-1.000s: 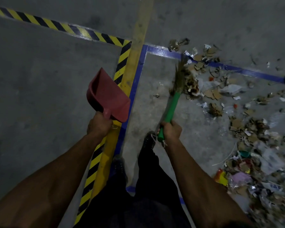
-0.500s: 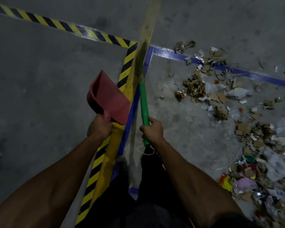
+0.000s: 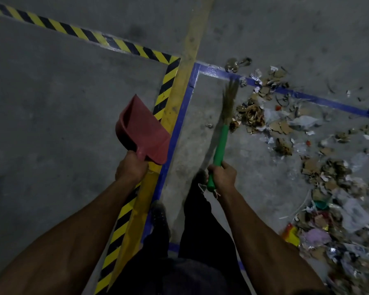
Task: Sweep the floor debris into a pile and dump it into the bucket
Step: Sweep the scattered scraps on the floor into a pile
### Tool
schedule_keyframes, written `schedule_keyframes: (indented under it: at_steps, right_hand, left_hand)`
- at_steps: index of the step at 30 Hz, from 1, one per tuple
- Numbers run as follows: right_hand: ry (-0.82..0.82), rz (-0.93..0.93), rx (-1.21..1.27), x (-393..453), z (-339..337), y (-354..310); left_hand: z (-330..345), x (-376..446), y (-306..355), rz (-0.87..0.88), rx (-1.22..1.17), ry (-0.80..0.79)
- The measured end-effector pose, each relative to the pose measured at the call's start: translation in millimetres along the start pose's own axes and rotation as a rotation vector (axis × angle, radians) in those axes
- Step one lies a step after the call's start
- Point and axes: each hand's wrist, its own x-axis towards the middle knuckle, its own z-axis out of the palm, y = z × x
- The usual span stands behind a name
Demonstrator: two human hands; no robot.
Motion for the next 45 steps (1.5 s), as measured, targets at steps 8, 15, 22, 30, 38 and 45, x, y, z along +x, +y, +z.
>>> schedule_keyframes:
  at_steps: [8, 15, 22, 30, 38, 45]
  right_hand:
    - [-0.14, -0.172, -0.227, -52.8, 19.3, 54.9]
    - [-0.187, -0.036, -0.227, -45.8, 18.7, 87.5]
    - [-0.012, 0.095, 0.015, -27.9, -31.0, 81.6]
    - [0.026, -0.083, -0.029, -42.2, -19.9, 88.0]
    - [-0.047, -0.033, -0.13, 58.2, -31.4, 80.0]
    - [0.069, 0.065, 0.079, 130.9, -77.4, 50.8]
  left_hand:
    - [-16.0, -21.0, -43.3, -0.01, -0.012, -0.014]
    - [-23.0, -35.0, -67.8, 0.021, -0.038, -0.023]
    - [-15.6, -45.6, -68.3, -0.002, -0.215, -0.059]
    - [-4.2, -48.2, -45.4, -0.048, -0.299, -0.133]
    - [20.3, -26.5, 21.0, -0.001, -0.174, -0.179]
    - [51.6, -20.5, 102.2, 0.049, -0.095, -0.229]
